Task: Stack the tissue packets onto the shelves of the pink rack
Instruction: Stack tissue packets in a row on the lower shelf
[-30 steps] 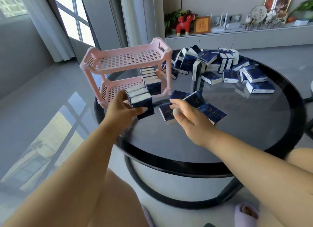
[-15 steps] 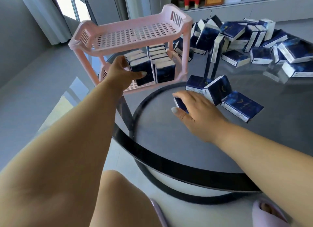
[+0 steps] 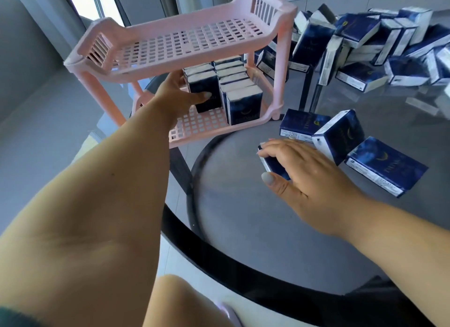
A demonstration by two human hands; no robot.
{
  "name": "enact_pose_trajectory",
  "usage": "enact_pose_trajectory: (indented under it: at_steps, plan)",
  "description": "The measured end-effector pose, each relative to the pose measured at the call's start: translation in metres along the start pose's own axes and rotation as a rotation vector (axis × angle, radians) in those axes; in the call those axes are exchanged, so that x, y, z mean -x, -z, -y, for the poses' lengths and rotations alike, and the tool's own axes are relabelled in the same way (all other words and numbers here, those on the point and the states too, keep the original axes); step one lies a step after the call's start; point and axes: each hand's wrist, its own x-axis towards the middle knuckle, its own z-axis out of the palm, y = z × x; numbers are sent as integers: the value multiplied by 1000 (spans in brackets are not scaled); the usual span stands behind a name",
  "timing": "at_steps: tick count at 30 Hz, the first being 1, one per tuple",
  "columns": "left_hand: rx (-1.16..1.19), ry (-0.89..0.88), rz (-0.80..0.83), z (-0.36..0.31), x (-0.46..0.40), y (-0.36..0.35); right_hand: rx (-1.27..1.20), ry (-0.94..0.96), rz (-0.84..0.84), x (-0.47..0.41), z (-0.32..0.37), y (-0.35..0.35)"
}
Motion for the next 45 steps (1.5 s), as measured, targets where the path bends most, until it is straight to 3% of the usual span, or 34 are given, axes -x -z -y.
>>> enact_pose_trajectory:
  at_steps: [9,25,31,40,45]
  plan:
    - [-294,-85,109,7,-6,4,-24,-4,-14,1,1,1]
    - [-437,-62,77,1,5,-3,-42,0,-25,0,0,1]
    - [-510,33,-24,-6,17,1,-41,6,-38,0,-1,1]
    - [-349,-25,-432,-47,89,-26,-49,11,-45,3,1,2]
    - [-267,-121,-420,-54,140,-55,-120,53,-92,8,3,5]
